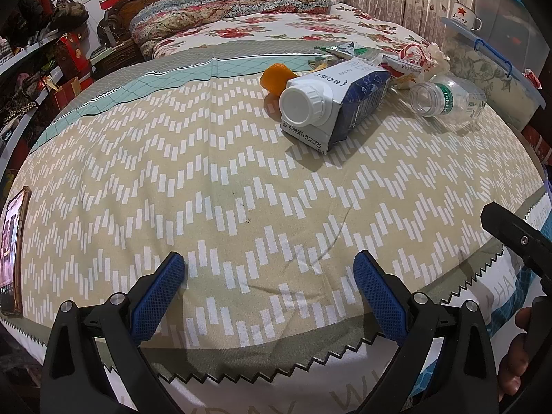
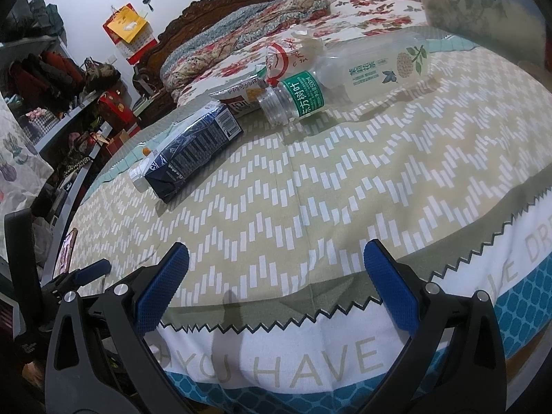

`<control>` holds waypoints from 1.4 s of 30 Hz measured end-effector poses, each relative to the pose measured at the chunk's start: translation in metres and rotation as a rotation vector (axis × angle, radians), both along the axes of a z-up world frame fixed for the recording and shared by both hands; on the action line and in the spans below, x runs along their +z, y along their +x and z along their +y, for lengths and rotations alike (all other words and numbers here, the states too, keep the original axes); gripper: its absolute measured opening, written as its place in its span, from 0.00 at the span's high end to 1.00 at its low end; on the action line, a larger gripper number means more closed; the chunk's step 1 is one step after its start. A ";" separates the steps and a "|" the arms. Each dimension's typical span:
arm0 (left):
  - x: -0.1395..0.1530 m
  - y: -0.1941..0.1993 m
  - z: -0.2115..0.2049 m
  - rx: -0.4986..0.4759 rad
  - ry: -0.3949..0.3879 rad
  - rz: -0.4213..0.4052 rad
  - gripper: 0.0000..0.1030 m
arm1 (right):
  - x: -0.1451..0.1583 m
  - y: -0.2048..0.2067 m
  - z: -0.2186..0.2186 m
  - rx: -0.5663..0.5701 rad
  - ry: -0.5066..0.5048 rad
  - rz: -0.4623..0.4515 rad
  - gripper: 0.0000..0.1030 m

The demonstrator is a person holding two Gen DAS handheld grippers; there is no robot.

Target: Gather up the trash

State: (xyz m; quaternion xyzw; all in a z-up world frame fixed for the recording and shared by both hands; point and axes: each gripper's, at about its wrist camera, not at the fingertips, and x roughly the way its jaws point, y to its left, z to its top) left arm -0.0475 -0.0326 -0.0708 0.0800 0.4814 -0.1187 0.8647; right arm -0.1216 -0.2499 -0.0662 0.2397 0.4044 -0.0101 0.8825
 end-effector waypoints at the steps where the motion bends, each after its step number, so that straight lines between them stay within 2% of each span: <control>1: 0.000 0.000 0.000 0.000 0.000 0.000 0.08 | 0.000 0.000 -0.001 0.001 0.000 0.000 0.03; 9: 0.000 0.000 0.000 -0.005 -0.006 0.004 0.08 | 0.000 -0.002 -0.004 0.000 0.011 -0.006 0.03; 13: 0.001 0.008 0.015 0.014 -0.087 0.012 0.08 | 0.002 -0.001 -0.013 0.006 0.057 0.003 0.03; 17: 0.005 0.018 0.033 0.043 -0.141 0.007 0.08 | 0.003 0.003 -0.021 0.000 0.066 0.011 0.15; 20: 0.015 0.024 0.042 0.039 -0.149 -0.041 0.08 | 0.003 0.007 -0.024 0.007 0.083 0.014 0.25; 23: 0.031 0.032 0.036 -0.029 -0.168 -0.092 0.08 | 0.005 0.014 -0.025 0.020 0.089 0.015 0.32; 27: 0.047 0.046 0.011 -0.127 -0.176 -0.134 0.08 | 0.009 0.025 -0.028 0.011 0.095 0.004 0.33; 30: 0.045 0.067 -0.014 -0.195 -0.173 -0.133 0.09 | 0.012 0.033 -0.030 0.010 0.097 0.002 0.32; 32: 0.034 0.079 -0.029 -0.209 -0.145 -0.110 0.21 | 0.014 0.037 -0.031 0.010 0.088 -0.004 0.32; 33: 0.029 0.087 -0.033 -0.213 -0.135 -0.086 0.42 | 0.017 0.041 -0.032 0.010 0.086 -0.008 0.32; 34: 0.025 0.092 -0.036 -0.224 -0.151 -0.050 0.47 | 0.018 0.042 -0.032 0.011 0.086 -0.011 0.32; 37: 0.026 0.086 -0.037 -0.236 -0.158 -0.081 0.49 | 0.025 0.053 -0.033 0.027 0.078 -0.022 0.32; 42: 0.024 0.059 -0.016 -0.264 -0.187 -0.060 0.50 | 0.042 0.076 -0.022 0.091 0.051 -0.060 0.32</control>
